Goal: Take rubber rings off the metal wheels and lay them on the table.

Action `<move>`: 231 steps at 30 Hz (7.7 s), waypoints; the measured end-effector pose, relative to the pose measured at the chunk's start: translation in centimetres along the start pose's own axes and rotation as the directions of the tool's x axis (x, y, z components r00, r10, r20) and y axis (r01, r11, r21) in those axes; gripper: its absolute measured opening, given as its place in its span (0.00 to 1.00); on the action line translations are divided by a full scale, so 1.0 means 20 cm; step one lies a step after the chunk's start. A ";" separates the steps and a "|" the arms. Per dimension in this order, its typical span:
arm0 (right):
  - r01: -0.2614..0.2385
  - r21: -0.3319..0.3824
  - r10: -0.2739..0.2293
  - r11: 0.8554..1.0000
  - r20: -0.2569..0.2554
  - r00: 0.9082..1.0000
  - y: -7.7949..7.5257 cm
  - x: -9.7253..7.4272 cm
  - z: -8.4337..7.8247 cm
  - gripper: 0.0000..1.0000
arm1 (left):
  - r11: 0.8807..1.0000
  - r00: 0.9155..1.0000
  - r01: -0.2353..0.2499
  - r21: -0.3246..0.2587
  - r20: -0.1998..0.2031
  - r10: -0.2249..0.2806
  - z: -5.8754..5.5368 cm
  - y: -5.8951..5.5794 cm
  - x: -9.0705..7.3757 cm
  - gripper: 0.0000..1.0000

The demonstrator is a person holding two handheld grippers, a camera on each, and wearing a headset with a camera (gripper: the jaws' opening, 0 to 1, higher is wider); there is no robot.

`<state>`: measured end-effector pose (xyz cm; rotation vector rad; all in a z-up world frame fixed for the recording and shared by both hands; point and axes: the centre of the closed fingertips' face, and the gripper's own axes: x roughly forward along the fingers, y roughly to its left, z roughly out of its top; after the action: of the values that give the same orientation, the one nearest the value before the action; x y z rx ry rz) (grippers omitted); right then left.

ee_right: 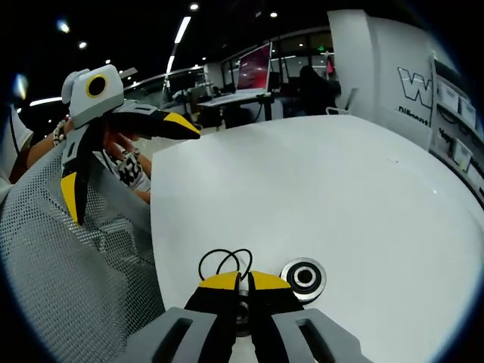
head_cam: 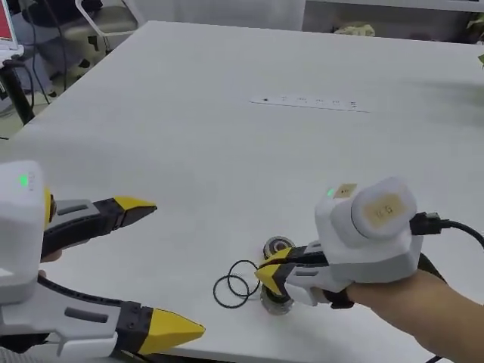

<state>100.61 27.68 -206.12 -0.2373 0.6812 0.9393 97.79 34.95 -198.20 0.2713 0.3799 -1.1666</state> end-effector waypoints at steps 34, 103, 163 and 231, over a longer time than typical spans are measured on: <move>0.127 0.267 -0.160 0.955 0.105 0.982 -0.36 -0.19 0.01 0.08 | 0.991 0.999 0.051 0.123 0.002 -0.051 0.19 -0.02 -0.01 0.88; 0.066 0.000 -0.066 0.998 -0.015 0.998 -0.23 -0.08 -0.12 0.22 | 0.957 0.959 0.247 0.154 -0.179 -0.219 -0.07 0.03 0.79 0.15; 0.064 0.007 -0.063 0.998 -0.043 0.997 -0.26 -0.09 -0.16 0.00 | 0.968 0.969 0.228 0.104 -0.119 -0.215 -0.06 0.04 0.79 0.08; 0.068 0.440 -0.097 0.895 0.043 0.994 -0.30 -0.13 -0.09 0.00 | 0.971 0.973 0.214 0.109 -0.113 -0.202 -0.06 0.05 0.79 0.08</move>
<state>103.67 21.52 -206.54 0.1642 0.7983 0.6856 103.85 22.62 -206.03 0.4038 0.4351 -1.3883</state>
